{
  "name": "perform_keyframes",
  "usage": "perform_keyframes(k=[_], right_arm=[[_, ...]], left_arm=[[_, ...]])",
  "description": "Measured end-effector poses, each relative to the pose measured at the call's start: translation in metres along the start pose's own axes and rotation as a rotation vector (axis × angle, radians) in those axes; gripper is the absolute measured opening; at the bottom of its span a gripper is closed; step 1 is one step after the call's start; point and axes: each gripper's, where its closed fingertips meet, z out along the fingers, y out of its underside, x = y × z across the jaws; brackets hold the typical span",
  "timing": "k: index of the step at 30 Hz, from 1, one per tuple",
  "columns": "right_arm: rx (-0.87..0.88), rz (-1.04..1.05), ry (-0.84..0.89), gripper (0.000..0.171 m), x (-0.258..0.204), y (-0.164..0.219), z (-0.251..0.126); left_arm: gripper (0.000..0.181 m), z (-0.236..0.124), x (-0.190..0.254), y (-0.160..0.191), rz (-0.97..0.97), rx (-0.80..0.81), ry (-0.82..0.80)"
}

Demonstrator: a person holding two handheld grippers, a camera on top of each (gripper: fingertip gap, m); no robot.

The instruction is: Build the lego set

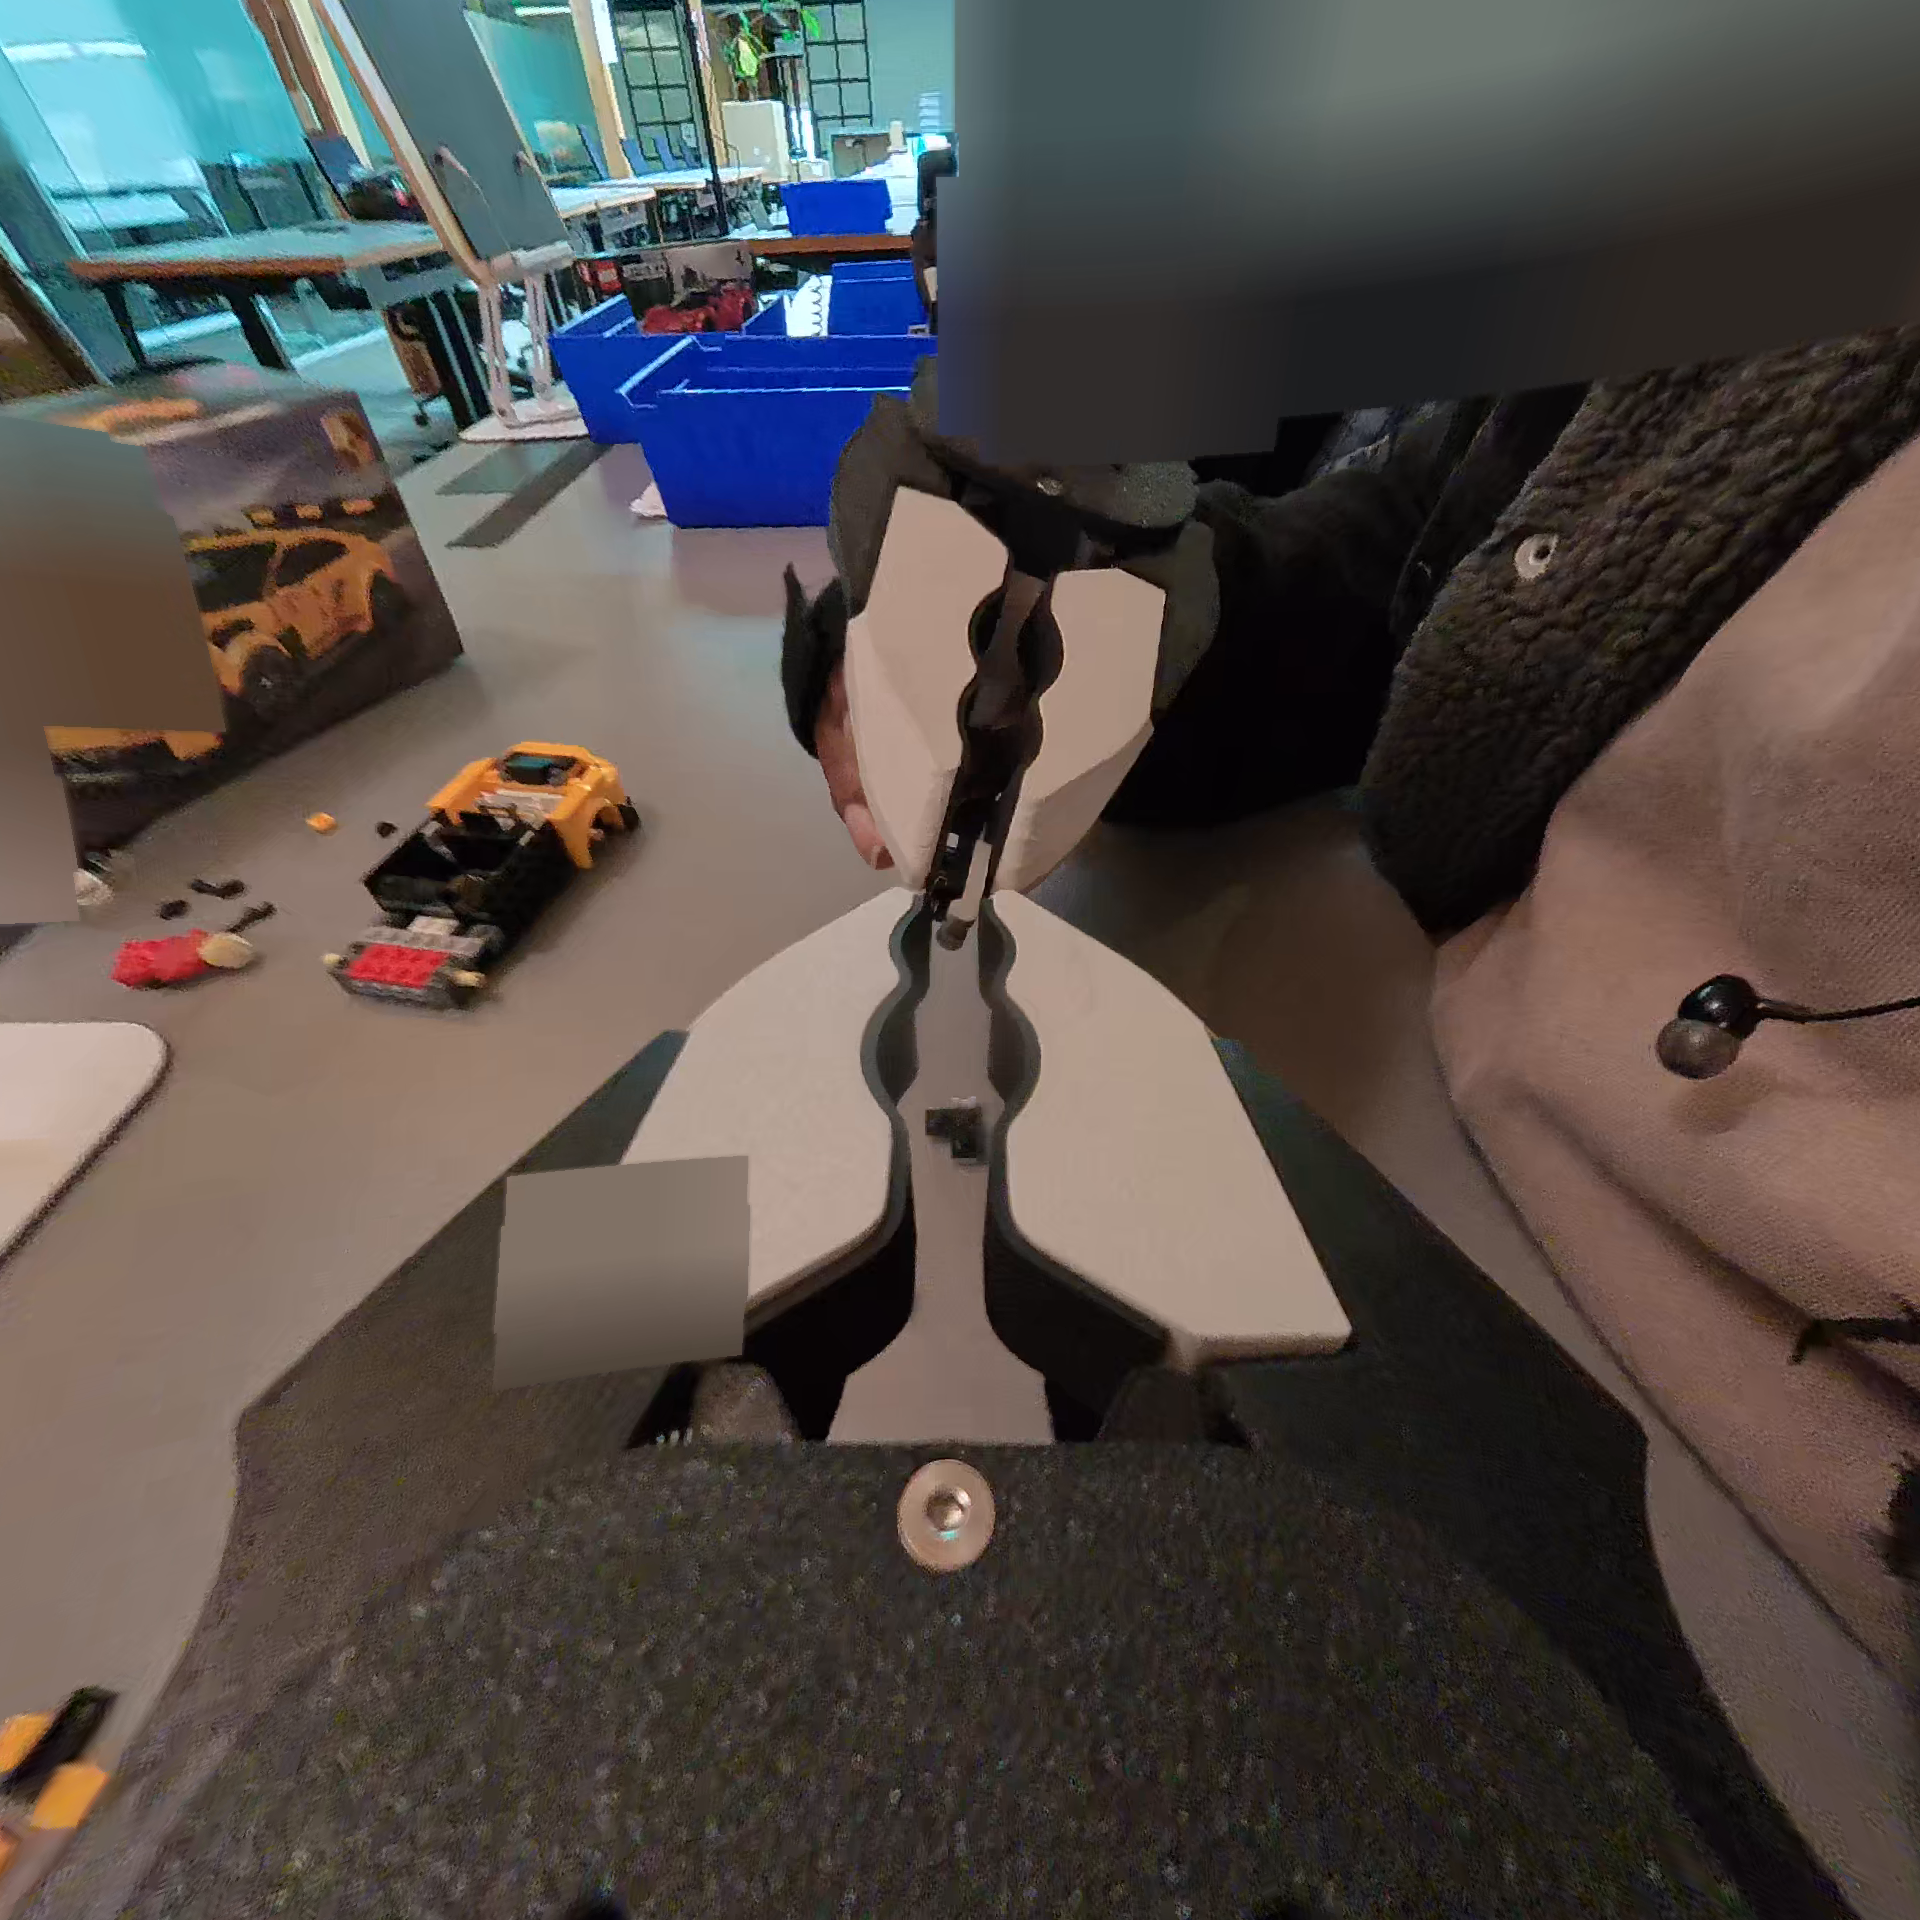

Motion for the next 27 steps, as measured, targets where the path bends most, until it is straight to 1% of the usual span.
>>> perform_keyframes(k=[2, 4, 6, 8, 10, 12, 13, 14, 15, 18, 20, 21, 23, 27], right_arm=[[-0.010, -0.056, 0.024, 0.008, 0.001, 0.001, 0.001], [-0.040, -0.118, 0.034, 0.009, -0.001, 0.006, 0.002], [-0.060, -0.177, 0.035, 0.009, -0.004, 0.010, 0.004], [-0.084, -0.236, 0.039, 0.008, -0.006, 0.013, 0.006], [-0.098, -0.255, 0.049, 0.008, -0.005, 0.016, 0.007], [-0.088, -0.218, 0.067, 0.008, 0.000, 0.015, 0.006], [-0.093, -0.176, 0.072, 0.009, 0.004, 0.017, 0.004], [-0.102, -0.114, 0.075, 0.011, 0.011, 0.021, 0.001], [-0.101, -0.035, 0.055, 0.018, 0.015, 0.024, -0.003], [-0.073, 0.146, -0.016, 0.025, 0.020, 0.030, -0.011], [-0.088, 0.240, -0.083, 0.030, 0.016, 0.037, -0.011], [-0.106, 0.279, -0.120, 0.030, 0.011, 0.041, -0.010], [-0.166, 0.278, -0.138, 0.030, 0.007, 0.052, -0.006], [-0.306, 0.267, -0.017, 0.023, 0.026, 0.082, -0.008]], left_arm=[[0.019, -0.001, -0.002, 0.003, -0.090, 0.001, 0.036], [0.023, -0.002, 0.000, 0.005, -0.181, 0.005, 0.090], [0.019, -0.001, 0.002, 0.007, -0.251, 0.005, 0.130], [0.009, 0.000, 0.003, 0.010, -0.297, -0.009, 0.151], [0.008, 0.001, 0.001, 0.014, -0.316, -0.032, 0.145], [0.006, 0.001, -0.003, 0.012, -0.275, -0.027, 0.102], [0.000, 0.000, -0.006, 0.011, -0.247, -0.025, 0.074], [0.000, -0.001, -0.009, 0.010, -0.214, -0.027, 0.046], [0.000, -0.002, -0.011, 0.011, -0.177, -0.032, 0.023], [0.000, 0.000, -0.013, 0.012, -0.096, -0.046, -0.027], [0.000, 0.002, -0.014, 0.016, -0.012, -0.072, -0.066], [0.000, 0.003, -0.014, 0.019, 0.023, -0.089, -0.079], [0.000, 0.005, -0.014, 0.025, 0.043, -0.126, -0.086], [0.000, 0.005, -0.023, 0.040, 0.018, -0.190, -0.116]])
